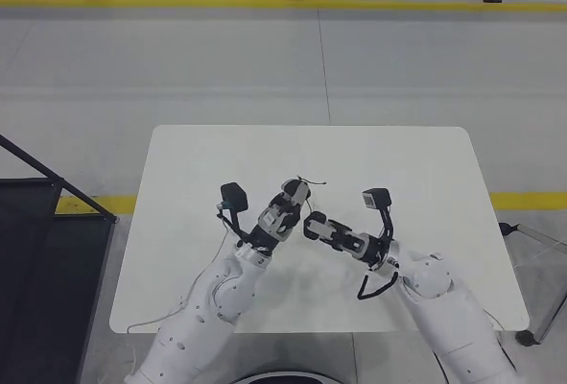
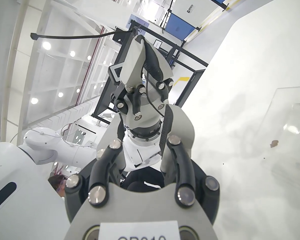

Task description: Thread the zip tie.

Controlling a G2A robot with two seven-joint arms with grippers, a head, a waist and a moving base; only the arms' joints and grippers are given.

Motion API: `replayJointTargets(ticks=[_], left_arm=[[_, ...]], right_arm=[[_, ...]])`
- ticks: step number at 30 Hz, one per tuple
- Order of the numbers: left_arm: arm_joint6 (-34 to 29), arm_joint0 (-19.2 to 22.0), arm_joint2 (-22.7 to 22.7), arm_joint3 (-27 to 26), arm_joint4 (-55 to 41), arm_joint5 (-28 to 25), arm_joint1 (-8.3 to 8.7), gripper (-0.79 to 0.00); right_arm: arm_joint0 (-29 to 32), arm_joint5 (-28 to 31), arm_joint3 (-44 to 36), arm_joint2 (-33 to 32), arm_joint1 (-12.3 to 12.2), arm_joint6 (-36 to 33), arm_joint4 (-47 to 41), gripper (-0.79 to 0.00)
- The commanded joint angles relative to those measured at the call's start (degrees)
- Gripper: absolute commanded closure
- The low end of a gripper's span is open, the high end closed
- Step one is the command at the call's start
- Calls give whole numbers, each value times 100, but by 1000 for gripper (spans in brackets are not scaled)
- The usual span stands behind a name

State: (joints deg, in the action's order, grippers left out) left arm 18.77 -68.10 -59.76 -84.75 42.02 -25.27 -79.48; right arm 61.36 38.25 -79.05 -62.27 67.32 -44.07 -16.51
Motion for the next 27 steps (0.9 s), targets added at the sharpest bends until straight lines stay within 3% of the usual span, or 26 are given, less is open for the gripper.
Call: replayJointTargets(ticks=[1, 11, 19, 27], left_arm=[[23, 1, -15, 9, -16, -19, -7, 0], [-1, -1, -50, 45, -40, -123, -36, 0], [-132, 17, -48, 84, -110, -234, -58, 0], [-148, 32, -32, 123, -68, -245, -86, 0]], right_arm=[[-5, -52, 25, -12, 0, -1, -41, -351], [-17, -108, 44, -42, 3, -58, -144, -369], [17, -44, -8, -60, 7, -39, -156, -231], [16, -65, -22, -71, 15, 8, -164, -234]])
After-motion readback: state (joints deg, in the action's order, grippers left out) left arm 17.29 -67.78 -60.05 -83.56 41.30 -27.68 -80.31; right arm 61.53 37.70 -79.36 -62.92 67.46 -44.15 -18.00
